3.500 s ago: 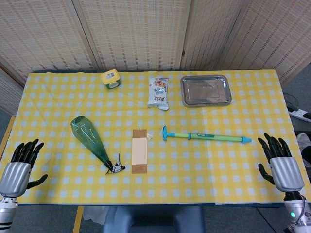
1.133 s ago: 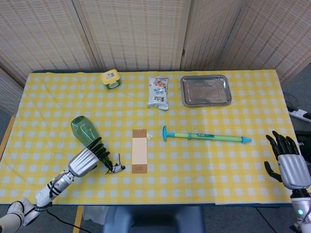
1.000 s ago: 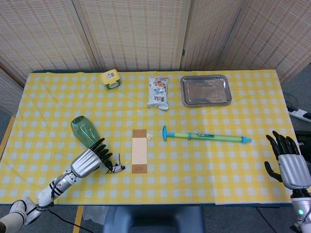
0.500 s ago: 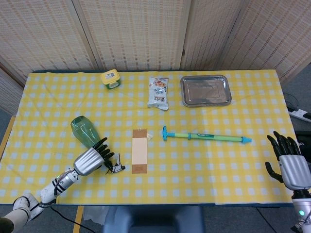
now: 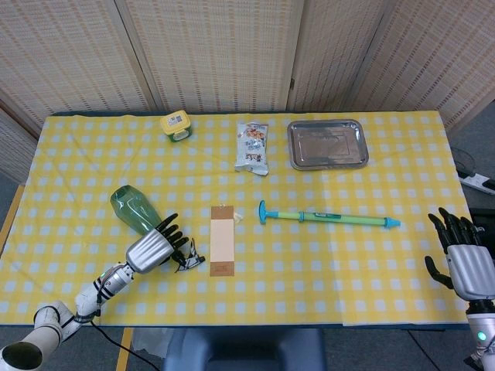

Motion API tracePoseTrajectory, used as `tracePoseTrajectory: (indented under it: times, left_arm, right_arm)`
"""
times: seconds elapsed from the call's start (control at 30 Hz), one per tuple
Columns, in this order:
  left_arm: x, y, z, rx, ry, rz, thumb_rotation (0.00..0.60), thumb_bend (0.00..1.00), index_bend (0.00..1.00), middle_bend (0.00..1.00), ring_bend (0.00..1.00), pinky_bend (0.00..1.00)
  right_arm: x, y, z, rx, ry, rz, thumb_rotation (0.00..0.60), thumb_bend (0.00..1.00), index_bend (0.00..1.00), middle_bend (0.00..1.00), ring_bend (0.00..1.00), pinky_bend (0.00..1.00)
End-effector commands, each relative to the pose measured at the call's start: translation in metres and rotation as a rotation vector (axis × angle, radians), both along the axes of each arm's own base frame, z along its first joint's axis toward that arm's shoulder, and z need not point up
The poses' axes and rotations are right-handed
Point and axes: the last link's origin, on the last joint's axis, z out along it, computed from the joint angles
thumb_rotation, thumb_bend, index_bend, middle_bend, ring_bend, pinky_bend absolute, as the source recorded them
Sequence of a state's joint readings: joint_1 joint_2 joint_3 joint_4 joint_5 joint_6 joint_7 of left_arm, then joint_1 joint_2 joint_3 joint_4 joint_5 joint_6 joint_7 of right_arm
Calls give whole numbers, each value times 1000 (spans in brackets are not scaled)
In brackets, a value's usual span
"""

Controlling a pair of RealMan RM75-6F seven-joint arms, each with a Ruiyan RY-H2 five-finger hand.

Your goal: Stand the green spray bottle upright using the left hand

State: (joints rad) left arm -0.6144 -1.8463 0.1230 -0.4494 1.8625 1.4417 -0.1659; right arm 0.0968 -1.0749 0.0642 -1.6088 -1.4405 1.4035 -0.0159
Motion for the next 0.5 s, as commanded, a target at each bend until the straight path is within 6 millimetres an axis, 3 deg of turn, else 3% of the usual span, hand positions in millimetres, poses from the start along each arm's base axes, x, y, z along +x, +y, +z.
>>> tracePoseTrajectory:
  times: [0.03, 0.23, 0.33, 0.5]
  left_arm:
    - [3, 5, -3, 5, -6, 9, 600, 206, 371, 474, 345, 161]
    - [4, 14, -4, 25, -9, 36, 600, 214, 385, 502, 360, 171]
    - [4, 16, -5, 24, -12, 46, 600, 223, 484, 550, 375, 176]
    - [4, 20, -7, 26, -10, 65, 600, 229, 503, 600, 417, 183]
  right_arm:
    - [0, 1, 1, -1, 1, 1, 600, 452, 0, 0, 0, 0]
    - [-1, 3, 4, -12, -1, -6, 600, 451, 0, 0, 0, 0]
    - [-2, 2, 4, -11, -3, -9, 600, 452, 0, 0, 0, 0]
    - [-1, 4, 6, -16, -3, -8, 600, 451, 0, 0, 0, 0]
